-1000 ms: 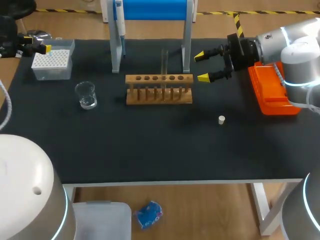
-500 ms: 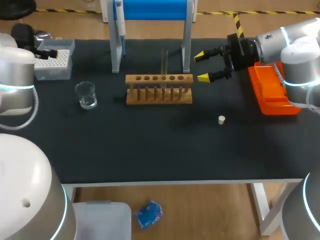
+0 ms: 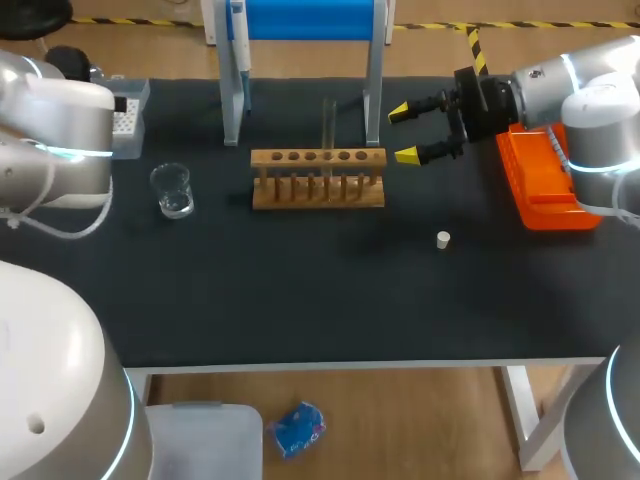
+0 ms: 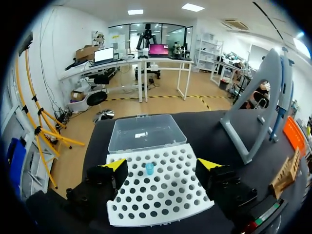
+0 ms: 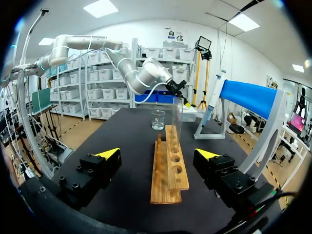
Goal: Invert the test tube, pick up the pipette, mount the tip to pipette, aspirate from beaker and dispense into the tube, eject the tip, return the pipette, and cap with the stopper.
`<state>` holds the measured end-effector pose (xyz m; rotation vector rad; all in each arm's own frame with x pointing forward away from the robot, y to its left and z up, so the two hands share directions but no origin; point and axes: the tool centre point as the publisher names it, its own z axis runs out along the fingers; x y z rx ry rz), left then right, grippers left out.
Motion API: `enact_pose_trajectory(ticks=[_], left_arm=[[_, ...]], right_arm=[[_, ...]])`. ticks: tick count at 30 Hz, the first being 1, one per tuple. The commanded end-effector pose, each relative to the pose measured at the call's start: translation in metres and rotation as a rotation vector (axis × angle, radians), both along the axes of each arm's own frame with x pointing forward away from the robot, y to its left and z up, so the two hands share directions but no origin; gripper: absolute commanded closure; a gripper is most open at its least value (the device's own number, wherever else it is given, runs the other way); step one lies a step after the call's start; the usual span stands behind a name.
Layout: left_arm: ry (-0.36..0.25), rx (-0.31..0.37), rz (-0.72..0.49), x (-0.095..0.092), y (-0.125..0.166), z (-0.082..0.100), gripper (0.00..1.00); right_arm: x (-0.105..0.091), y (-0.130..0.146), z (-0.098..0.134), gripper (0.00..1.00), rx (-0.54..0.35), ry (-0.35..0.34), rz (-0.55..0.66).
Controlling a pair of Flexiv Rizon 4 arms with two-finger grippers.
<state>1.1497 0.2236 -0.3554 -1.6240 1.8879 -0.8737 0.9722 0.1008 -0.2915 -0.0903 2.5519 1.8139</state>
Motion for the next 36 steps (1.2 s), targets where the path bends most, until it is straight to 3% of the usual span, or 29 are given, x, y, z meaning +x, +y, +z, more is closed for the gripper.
enact_pose_trajectory(ticks=[1,7,11,15,19,22,28,29,30,36], left_arm=[[0.0,0.017,0.017,0.005,-0.001,-0.004,0.23],[0.004,-0.002,0.071,0.002,0.008,-0.005,0.22],[0.011,-0.028,0.106,0.001,0.013,-0.005,0.28],[0.01,-0.023,0.106,0.001,0.012,-0.005,0.24],[0.015,-0.017,0.107,0.001,0.011,-0.006,0.27],[0.019,-0.017,0.109,0.001,0.011,-0.007,0.22],[0.02,-0.014,0.113,0.002,0.011,-0.008,0.27],[0.018,-0.013,0.11,0.002,0.01,-0.008,0.34],[0.016,-0.008,0.104,0.003,0.01,-0.008,0.48],[0.014,0.005,0.096,0.006,0.008,-0.009,0.54]], right_arm=[[0.0,0.0,0.0,0.0,-0.001,0.0,0.001],[0.0,0.0,0.0,0.0,-0.001,0.0,0.001],[0.0,0.0,0.0,0.0,-0.001,0.0,0.001],[0.0,0.0,0.0,0.0,-0.001,0.0,0.001],[0.0,0.0,0.0,0.0,-0.001,0.0,0.001],[0.0,0.0,0.0,0.0,-0.001,0.0,0.001],[0.0,0.0,0.0,0.0,-0.001,0.0,0.001],[0.0,0.0,0.0,0.0,-0.001,0.0,0.001],[0.0,0.0,0.0,0.0,-0.001,0.0,0.001],[0.0,0.0,0.0,0.0,-0.001,0.0,0.001]])
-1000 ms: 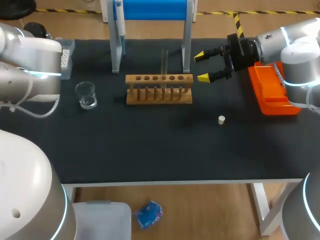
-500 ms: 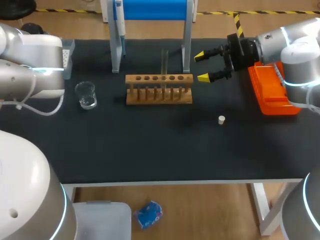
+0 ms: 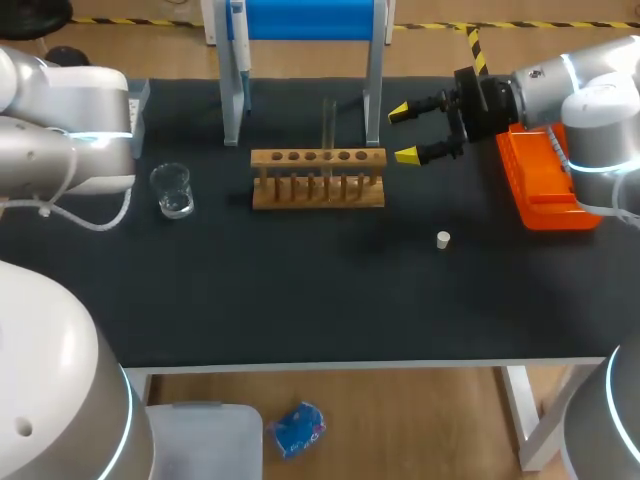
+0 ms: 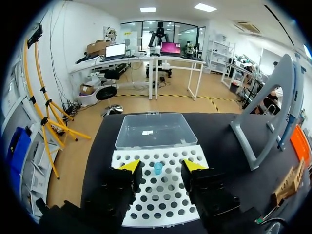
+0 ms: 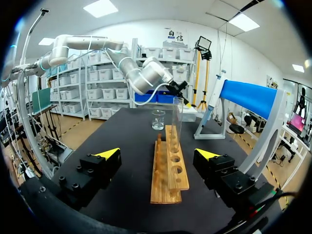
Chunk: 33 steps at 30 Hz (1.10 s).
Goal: Invert the test tube, pick up the pipette, mount the tip to pipette, aspirate from beaker and dispense into the tube, eject the tip, return the pipette, and cap with the stopper.
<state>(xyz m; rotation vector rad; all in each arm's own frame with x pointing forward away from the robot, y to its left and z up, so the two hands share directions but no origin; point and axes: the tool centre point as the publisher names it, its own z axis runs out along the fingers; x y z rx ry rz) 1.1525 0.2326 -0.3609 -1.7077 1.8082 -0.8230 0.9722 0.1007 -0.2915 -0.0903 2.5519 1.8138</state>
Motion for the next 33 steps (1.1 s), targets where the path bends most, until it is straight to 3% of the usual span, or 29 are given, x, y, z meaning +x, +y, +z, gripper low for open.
enact_pose_trajectory(ticks=[1,22,33], left_arm=[[-0.002,0.004,0.002,0.0037,-0.0015,-0.0034,0.53],[0.002,0.024,0.0,0.0061,-0.0013,-0.0065,0.52],[0.002,0.011,0.021,0.007,0.0039,-0.0076,0.59]], right_arm=[[-0.0002,-0.0004,-0.0001,0.0,-0.001,0.0,0.001],[-0.0002,-0.0004,-0.0001,0.0,-0.001,0.0,0.001],[-0.0002,-0.0004,-0.0001,0.0,-0.001,0.0,0.001]])
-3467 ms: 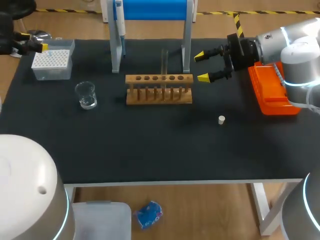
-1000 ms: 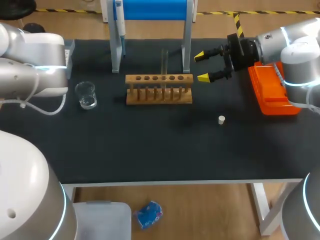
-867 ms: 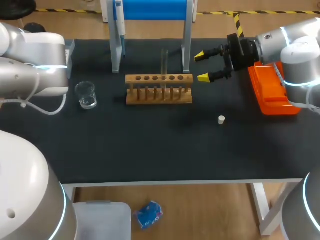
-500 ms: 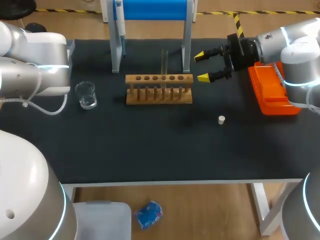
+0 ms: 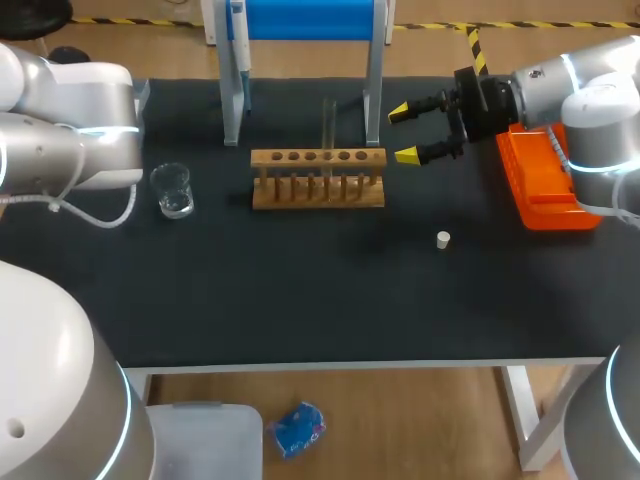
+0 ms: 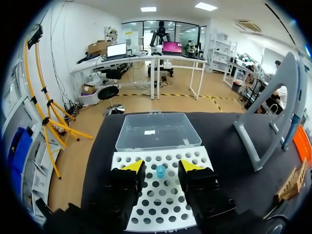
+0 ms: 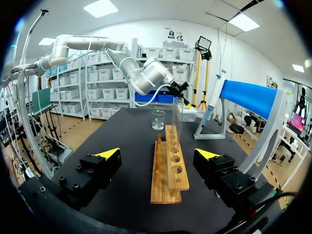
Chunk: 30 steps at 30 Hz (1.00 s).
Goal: Invert the test tube, pick up the pipette, mount the tip to pipette, aspirate from beaker and dispense into the tube, eject the tip, return the pipette, and cap with the stopper.
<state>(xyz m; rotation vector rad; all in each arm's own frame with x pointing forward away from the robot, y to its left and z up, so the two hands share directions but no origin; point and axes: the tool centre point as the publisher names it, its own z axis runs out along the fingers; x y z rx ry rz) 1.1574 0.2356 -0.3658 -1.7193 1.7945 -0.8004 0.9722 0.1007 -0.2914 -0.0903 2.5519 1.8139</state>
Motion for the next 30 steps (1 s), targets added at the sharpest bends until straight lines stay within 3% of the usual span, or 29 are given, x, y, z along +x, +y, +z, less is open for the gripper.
enact_pose_trajectory(ticks=[1,14,21,30], left_arm=[[-0.004,0.0,0.003,0.0022,0.0012,-0.0028,0.6],[-0.002,0.012,-0.006,0.0027,0.0005,-0.0036,0.68],[-0.001,0.014,-0.004,0.0029,0.0001,-0.004,1.0],[0.0,0.014,0.0,0.0027,0.0006,-0.0042,1.0]], right_arm=[[-0.0002,-0.0004,-0.0001,0.0,-0.001,-0.001,0.001],[-0.0002,-0.0004,-0.0001,0.0,-0.001,-0.001,0.001],[-0.0002,-0.0004,-0.0001,0.0,-0.001,-0.001,0.001],[-0.0002,-0.0004,-0.0001,0.0,-0.001,-0.001,0.001]])
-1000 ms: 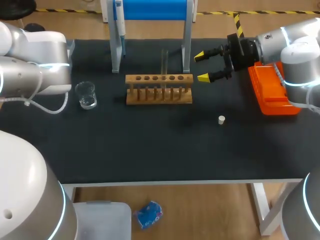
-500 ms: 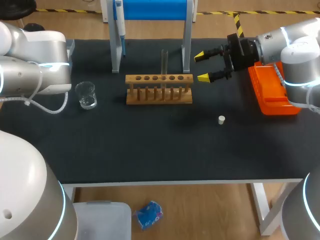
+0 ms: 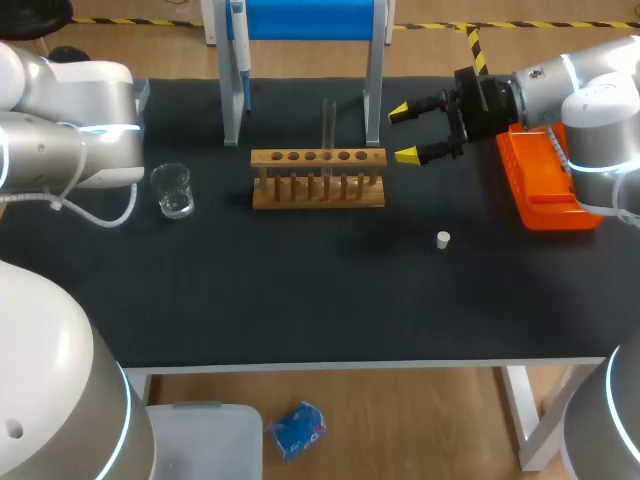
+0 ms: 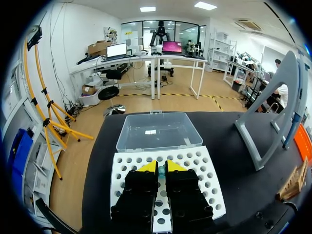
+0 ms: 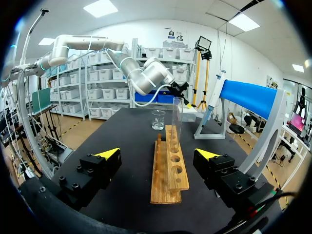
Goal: Invert the test tube, pick up the pipette, mount the tip to pipette, aspirate from beaker and dispense into the tube, eject the tip, return the pipette, and cap with the stopper.
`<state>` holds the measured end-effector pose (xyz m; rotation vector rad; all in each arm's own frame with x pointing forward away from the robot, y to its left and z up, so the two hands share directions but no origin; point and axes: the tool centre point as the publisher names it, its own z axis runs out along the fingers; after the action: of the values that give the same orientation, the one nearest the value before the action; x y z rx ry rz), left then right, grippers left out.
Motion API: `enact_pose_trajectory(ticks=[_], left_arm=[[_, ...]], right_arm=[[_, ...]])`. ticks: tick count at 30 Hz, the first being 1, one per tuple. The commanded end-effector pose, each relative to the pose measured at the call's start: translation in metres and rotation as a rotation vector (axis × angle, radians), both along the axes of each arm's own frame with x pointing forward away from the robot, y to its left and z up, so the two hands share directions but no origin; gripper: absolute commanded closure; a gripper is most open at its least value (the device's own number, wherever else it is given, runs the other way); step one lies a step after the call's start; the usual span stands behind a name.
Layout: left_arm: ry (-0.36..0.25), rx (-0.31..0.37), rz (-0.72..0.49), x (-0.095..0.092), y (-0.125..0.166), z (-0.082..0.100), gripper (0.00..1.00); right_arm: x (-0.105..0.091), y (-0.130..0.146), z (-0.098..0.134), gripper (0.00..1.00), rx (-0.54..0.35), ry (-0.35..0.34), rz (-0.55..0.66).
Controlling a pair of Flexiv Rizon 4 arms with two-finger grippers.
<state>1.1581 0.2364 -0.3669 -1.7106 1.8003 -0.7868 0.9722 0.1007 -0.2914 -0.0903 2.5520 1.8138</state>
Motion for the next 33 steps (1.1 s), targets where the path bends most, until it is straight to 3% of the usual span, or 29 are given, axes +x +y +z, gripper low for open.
enact_pose_trajectory(ticks=[1,17,33], left_arm=[[-0.003,0.001,0.003,0.002,0.0,-0.003,1.0],[-0.01,0.006,0.007,-0.001,-0.001,0.007,1.0],[-0.035,0.014,0.013,-0.004,-0.001,0.031,1.0]], right_arm=[[0.0,0.0,0.0,0.0,-0.001,-0.001,0.001],[0.0,0.0,0.0,0.0,-0.001,-0.001,0.001],[0.0,0.0,0.0,0.0,-0.001,-0.001,0.001]])
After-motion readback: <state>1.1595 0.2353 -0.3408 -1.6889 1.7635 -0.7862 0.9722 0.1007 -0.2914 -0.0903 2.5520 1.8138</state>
